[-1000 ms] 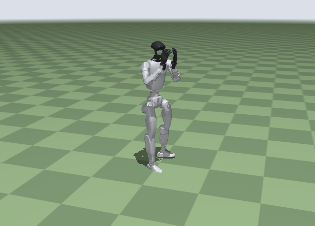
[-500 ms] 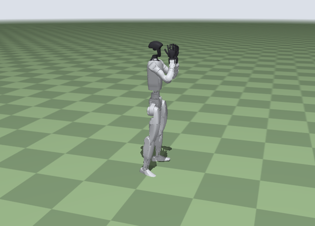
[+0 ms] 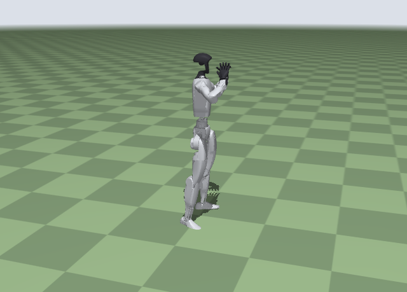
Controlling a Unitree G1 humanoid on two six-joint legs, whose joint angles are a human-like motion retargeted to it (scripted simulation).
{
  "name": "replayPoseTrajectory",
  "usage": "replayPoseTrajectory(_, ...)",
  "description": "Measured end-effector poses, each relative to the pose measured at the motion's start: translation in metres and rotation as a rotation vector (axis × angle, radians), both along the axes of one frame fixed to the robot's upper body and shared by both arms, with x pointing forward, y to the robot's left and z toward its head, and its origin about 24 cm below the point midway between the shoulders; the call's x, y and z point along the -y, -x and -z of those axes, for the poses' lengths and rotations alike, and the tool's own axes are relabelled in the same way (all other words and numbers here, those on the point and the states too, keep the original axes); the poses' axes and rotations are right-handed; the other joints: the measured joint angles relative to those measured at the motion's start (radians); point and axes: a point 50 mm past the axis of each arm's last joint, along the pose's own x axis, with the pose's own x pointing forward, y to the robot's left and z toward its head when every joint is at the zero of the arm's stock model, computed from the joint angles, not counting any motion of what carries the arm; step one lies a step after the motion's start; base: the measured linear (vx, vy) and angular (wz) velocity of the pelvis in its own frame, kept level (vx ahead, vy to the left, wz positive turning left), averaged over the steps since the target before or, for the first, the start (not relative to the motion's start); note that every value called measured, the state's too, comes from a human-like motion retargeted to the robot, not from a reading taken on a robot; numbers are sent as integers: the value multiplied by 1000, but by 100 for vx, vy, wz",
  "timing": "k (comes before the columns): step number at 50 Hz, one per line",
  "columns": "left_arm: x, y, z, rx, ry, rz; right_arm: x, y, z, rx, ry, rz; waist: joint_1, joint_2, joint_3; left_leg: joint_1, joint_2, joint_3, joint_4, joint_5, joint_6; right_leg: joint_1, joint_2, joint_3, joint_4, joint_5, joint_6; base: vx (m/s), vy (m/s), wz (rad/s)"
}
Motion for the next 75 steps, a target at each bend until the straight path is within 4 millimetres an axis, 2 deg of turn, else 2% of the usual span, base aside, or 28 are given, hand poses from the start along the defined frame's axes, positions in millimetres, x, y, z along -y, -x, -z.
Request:
replayPoseTrajectory(2, -5, 0, -3, 35, -82, -91, 7, -1, 0, 2, 81, 68, -15, 4, 25, -5, 9, 3, 1, 5, -7, -8, 9, -1, 5, 1, 0, -2, -2, -19)
replayPoseTrajectory(4, -10, 1, 3, 25, -170, -174, 15, -1, 8, -48, 156, 117, -2, 4, 2, -20, 21, 36, -1, 8, -15, -40, 24, 29, -8, 17, 0, -3, -2, -62)
replayPoseTrajectory(8, -24, 0, 10, -9, -293, -304, 29, -1, 15, -114, 290, 221, -23, 8, -5, -65, 28, 55, -5, 23, -16, -94, 40, 41, -16, 40, 0, -6, -2, -23)
replayPoseTrajectory(18, -65, 0, 28, -262, -401, -506, 70, -10, 25, -319, 470, 498, -67, 15, -6, -117, 41, 89, -5, 40, -16, -160, 65, 65, -31, 67, 0, -1, 0, -3)
replayPoseTrajectory(26, -104, 3, 28, -358, -451, -735, 112, -3, 24, -410, 477, 740, -79, 1, 4, -117, 52, 107, -4, 40, -16, -173, 76, 82, -26, 66, 0, 0, 0, 0)
replayPoseTrajectory(33, -141, 8, 23, -394, -344, -902, 155, 10, 14, -409, 386, 984, -78, 2, 17, -110, 59, 124, -4, 37, -16, -178, 84, 99, -22, 61, 0, 0, 0, 0)
replayPoseTrajectory(39, -157, 13, 22, -414, -274, -955, 178, 20, 8, -398, 330, 1116, -78, 6, 26, -103, 66, 141, -4, 35, -16, -183, 92, 115, -21, 60, 0, 0, 0, 0)
replayPoseTrajectory(43, -160, 13, 21, -412, -263, -960, 184, 21, 7, -397, 323, 1153, -80, 8, 31, -99, 70, 150, -4, 35, -16, -185, 96, 124, -19, 58, 0, 0, 0, 0)
replayPoseTrajectory(45, -160, 11, 17, -391, -245, -957, 186, 18, 2, -375, 315, 1166, -108, 11, 99, -58, 63, 123, 8, 26, -15, -136, 82, 98, 7, 33, 0, -1, -3, 37)
replayPoseTrajectory(75, -152, 3, 20, -410, -271, -893, 179, 9, 2, -365, 327, 1119, -113, 29, 118, -35, 70, 133, 8, 19, -15, -121, 89, 109, 9, 23, 0, 0, 0, 0)
